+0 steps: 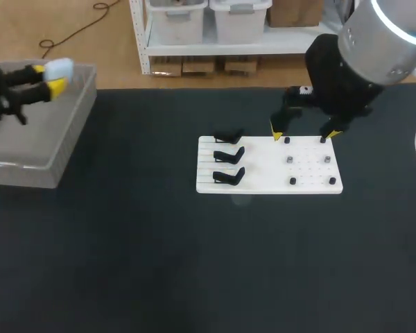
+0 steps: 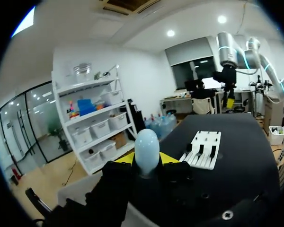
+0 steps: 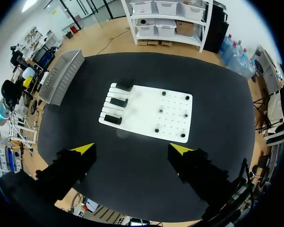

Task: Pick up each earbud case from the left stands, insert the matching earbuds, close the lid, and place the case in the box.

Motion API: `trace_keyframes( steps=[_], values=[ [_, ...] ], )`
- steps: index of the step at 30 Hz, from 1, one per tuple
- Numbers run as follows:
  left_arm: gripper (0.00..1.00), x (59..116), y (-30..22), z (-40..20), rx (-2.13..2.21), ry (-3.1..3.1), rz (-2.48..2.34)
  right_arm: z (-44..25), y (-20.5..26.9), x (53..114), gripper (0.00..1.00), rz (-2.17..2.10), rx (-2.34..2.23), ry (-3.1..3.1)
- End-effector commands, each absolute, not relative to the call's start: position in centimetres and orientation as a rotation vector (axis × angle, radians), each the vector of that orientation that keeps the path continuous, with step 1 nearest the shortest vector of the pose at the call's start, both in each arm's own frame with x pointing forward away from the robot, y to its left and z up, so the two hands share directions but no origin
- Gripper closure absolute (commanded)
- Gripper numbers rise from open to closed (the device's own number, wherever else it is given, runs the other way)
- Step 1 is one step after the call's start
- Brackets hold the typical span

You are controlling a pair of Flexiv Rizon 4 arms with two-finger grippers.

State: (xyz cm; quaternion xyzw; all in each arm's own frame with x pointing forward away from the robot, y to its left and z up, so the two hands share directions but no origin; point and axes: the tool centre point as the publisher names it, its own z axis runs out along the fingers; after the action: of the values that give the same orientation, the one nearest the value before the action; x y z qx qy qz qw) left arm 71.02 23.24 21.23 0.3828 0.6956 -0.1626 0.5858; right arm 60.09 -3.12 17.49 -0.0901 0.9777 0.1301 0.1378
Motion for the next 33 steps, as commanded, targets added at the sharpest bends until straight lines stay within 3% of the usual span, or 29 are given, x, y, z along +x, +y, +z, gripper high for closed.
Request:
trace_keyframes(
  steps=[1, 18, 19, 22, 23, 24, 33],
  values=[
    [1.00, 72.2, 25.6, 19.8, 0.495, 1.662, 0.039, 17.4, -3.2, 59.9, 0.00, 0.374, -0.257, 2.823],
    [1.00, 77.0, 32.9, 14.8, 0.367, 1.784, 0.111, 17.4, -3.2, 59.9, 0.00, 0.374, -0.257, 2.823],
    [0.96, 77.1, 32.9, 14.6, 0.367, 1.788, 0.108, 17.4, -3.2, 59.9, 0.00, 0.374, -0.257, 2.823],
    [0.26, 77.2, 33.0, 14.4, 0.373, 1.798, 0.107, 17.4, -3.2, 59.9, 0.00, 0.374, -0.257, 2.823],
    [0.09, 77.2, 33.0, 14.3, 0.369, 1.799, 0.105, 17.4, -3.2, 59.9, 0.00, 0.374, -0.257, 2.823],
    [0.00, 77.2, 33.1, 14.3, 0.368, 1.799, 0.104, 17.4, -3.2, 59.9, 0.00, 0.374, -0.257, 2.823],
    [0.00, 76.4, 32.7, 14.9, 0.370, 1.769, 0.115, 17.4, -3.2, 59.9, 0.00, 0.374, -0.257, 2.823]
  ],
)
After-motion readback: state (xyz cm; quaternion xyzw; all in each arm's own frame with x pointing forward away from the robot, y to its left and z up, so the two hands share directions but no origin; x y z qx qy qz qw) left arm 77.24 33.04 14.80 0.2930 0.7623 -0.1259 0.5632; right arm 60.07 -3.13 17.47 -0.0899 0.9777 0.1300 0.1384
